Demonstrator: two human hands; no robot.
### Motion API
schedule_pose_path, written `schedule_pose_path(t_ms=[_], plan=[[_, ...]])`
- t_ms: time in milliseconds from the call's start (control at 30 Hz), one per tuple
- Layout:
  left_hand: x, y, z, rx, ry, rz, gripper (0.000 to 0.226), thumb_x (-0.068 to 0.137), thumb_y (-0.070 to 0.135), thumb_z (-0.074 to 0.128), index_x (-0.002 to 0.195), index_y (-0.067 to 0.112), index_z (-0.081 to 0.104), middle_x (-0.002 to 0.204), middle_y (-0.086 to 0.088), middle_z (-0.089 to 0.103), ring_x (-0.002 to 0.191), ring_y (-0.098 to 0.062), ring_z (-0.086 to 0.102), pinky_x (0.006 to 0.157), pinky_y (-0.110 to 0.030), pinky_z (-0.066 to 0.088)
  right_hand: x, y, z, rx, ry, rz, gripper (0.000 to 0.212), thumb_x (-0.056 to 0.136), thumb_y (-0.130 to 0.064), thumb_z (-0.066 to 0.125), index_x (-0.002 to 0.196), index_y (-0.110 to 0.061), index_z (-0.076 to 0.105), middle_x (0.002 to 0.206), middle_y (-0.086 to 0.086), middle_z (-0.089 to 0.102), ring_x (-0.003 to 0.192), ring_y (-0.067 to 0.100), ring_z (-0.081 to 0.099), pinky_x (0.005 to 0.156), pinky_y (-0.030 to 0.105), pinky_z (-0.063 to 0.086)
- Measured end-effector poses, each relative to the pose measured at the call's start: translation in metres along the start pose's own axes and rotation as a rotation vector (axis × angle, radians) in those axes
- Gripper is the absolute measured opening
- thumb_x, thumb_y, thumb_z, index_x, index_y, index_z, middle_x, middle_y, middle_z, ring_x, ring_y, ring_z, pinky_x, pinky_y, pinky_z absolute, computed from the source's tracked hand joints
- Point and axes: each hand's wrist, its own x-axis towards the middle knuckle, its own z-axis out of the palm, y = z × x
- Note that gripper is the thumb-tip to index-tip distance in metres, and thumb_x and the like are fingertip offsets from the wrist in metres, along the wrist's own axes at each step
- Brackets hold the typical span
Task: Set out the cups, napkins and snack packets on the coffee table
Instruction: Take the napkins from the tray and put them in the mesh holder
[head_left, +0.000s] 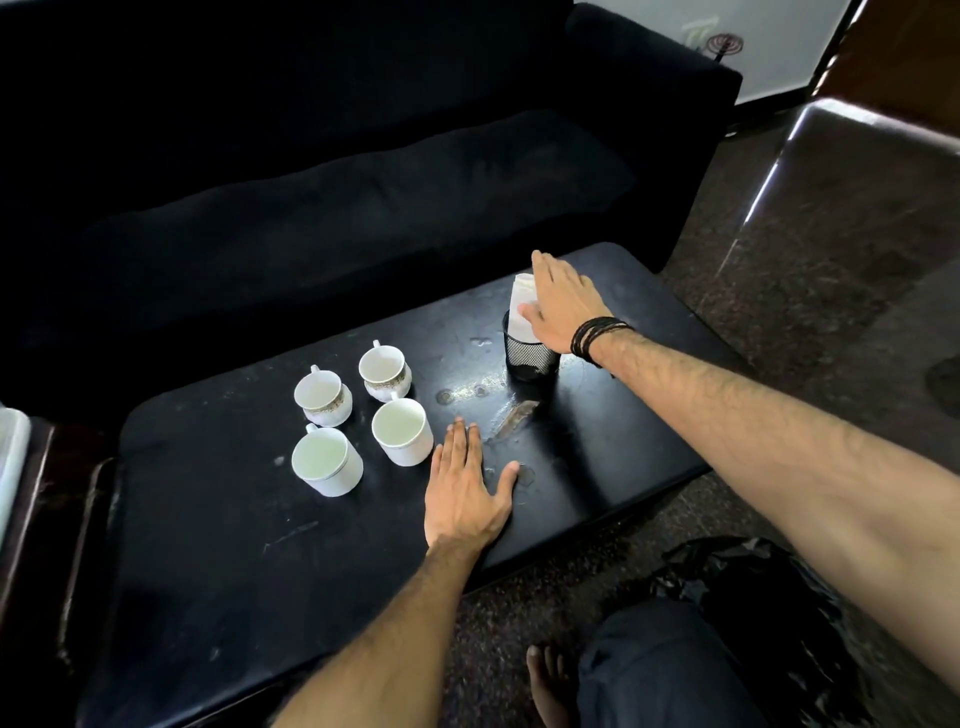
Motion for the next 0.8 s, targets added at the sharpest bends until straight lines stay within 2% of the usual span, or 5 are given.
schedule_pose_path(t_ms=[100, 267, 433, 567, 800], plan=[[0.000, 0.000, 0.000, 0.003, -0.004, -0.004, 0.089, 0.091, 0.073, 0.019, 0.156, 0.013, 0.017, 0.165, -0.003, 0.009, 0.152, -0.015, 0.003, 0.122, -0.030, -0.001, -0.002, -0.001, 0.002, -0.049, -0.080, -0.012, 0.075, 0.094, -0.038, 0.049, 0.151, -0.003, 0.017, 0.152, 0.015, 0.033, 0.142, 0.030, 0.028, 0.111, 0.053, 0.027], [-0.004, 0.004, -0.007, 0.022, -0.050, -0.003, 0.087, 0.093, 0.070, 0.016, 0.157, 0.011, 0.011, 0.165, -0.006, 0.006, 0.152, -0.017, 0.000, 0.122, -0.031, -0.002, -0.008, -0.005, -0.009, -0.044, 0.002, 0.016, 0.086, 0.091, -0.041, 0.054, 0.153, -0.003, 0.008, 0.161, 0.014, 0.013, 0.150, 0.030, 0.009, 0.117, 0.057, 0.014], [-0.002, 0.022, -0.031, 0.011, -0.045, 0.117, 0.079, 0.098, 0.058, 0.022, 0.157, 0.008, 0.007, 0.165, -0.008, 0.004, 0.152, -0.017, -0.002, 0.119, -0.028, -0.012, -0.015, -0.023, -0.032, -0.103, -0.001, -0.053, 0.081, 0.093, -0.039, 0.052, 0.153, -0.003, 0.010, 0.161, 0.014, 0.010, 0.150, 0.030, 0.006, 0.117, 0.058, 0.014], [0.021, 0.032, -0.078, -0.010, 0.027, 0.162, 0.076, 0.100, 0.057, 0.021, 0.156, 0.009, 0.003, 0.165, -0.007, -0.001, 0.152, -0.017, -0.005, 0.122, -0.032, -0.008, -0.025, -0.053, -0.048, -0.081, -0.006, -0.100, 0.080, 0.095, -0.039, 0.050, 0.154, -0.006, 0.009, 0.163, 0.011, 0.007, 0.151, 0.029, 0.003, 0.119, 0.055, 0.012], [0.006, -0.053, -0.183, 0.056, 0.147, 0.013, 0.077, 0.100, 0.056, 0.023, 0.156, 0.008, 0.004, 0.165, -0.007, 0.000, 0.152, -0.017, -0.005, 0.122, -0.033, -0.007, -0.040, -0.157, -0.055, 0.001, -0.040, -0.251, 0.077, 0.096, -0.042, 0.048, 0.154, -0.009, 0.011, 0.162, 0.010, 0.014, 0.150, 0.027, 0.009, 0.118, 0.052, 0.018]])
